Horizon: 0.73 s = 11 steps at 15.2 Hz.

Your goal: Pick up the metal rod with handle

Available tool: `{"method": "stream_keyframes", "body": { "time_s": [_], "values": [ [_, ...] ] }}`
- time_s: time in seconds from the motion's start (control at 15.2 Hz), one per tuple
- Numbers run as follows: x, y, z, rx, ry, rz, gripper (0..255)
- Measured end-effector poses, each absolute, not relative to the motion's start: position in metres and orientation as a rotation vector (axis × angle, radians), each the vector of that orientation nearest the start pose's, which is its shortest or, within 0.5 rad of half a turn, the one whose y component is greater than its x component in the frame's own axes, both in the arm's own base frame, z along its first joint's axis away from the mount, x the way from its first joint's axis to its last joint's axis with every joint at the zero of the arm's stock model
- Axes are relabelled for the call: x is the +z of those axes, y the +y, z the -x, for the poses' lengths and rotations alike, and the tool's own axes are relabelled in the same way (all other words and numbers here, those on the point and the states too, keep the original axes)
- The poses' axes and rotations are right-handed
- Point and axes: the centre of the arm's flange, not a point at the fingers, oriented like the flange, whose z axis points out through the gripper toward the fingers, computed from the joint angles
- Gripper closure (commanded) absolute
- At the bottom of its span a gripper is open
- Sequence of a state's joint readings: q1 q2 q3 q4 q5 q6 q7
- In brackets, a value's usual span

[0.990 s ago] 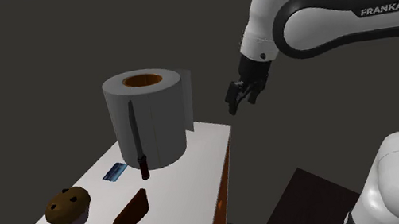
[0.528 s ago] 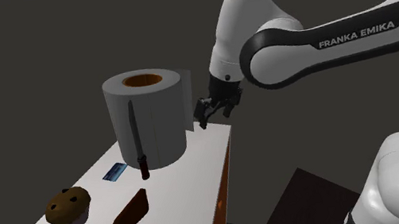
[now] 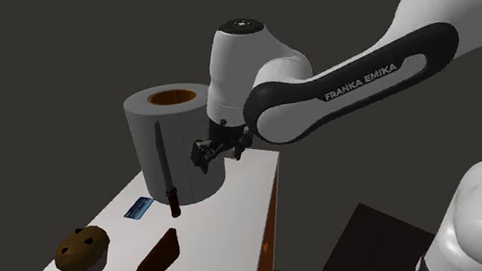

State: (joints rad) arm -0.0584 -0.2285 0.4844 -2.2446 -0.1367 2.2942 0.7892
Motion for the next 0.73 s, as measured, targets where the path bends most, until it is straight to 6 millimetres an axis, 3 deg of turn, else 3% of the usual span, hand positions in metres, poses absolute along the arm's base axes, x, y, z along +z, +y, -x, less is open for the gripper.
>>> {"method": "stream_keyframes", "body": {
  "time_s": [0.59,0.73],
  "values": [
    [0.435,0.298,-0.54,-0.628,0.582,3.072,0],
    [0.427,0.308,-0.55,-0.648,0.607,3.065,0]
  ]
}}
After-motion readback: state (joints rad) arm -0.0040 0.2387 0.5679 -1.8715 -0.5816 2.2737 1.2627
